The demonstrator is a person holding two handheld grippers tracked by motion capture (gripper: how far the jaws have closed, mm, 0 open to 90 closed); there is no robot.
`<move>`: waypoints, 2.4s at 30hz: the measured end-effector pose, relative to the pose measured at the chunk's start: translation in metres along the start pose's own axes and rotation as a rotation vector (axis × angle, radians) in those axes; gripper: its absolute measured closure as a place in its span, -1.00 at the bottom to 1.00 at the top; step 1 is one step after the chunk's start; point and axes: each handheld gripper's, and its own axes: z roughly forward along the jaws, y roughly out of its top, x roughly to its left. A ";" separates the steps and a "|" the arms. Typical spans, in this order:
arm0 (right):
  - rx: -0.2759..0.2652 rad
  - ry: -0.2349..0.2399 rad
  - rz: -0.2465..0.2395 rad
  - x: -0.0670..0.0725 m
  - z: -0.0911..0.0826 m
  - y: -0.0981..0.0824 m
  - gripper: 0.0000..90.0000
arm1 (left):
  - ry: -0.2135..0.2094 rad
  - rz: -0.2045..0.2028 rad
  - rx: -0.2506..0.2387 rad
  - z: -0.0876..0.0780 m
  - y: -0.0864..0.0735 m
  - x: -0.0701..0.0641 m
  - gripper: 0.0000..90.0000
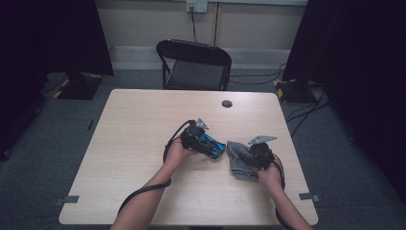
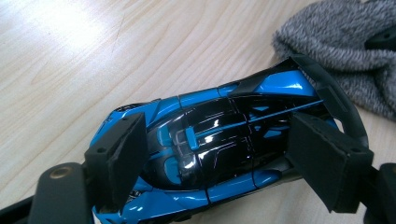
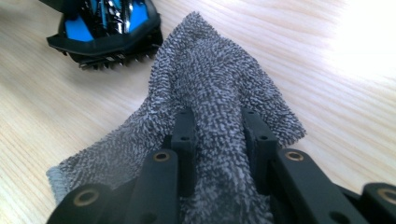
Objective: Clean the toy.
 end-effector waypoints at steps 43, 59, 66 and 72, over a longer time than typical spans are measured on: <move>0.029 0.246 -0.152 0.071 0.003 0.004 0.57 | -0.004 0.010 -0.035 -0.002 -0.005 0.001 -0.47; -0.001 0.285 -0.199 0.076 -0.013 0.010 0.57 | -0.004 0.005 -0.037 -0.001 -0.004 -0.001 -0.47; -0.043 0.264 -0.159 0.059 -0.027 0.011 0.57 | -0.004 0.006 -0.037 -0.001 -0.004 -0.001 -0.47; -0.062 0.227 -0.133 0.046 -0.035 0.011 0.56 | -0.006 0.007 -0.036 -0.001 -0.004 0.000 -0.47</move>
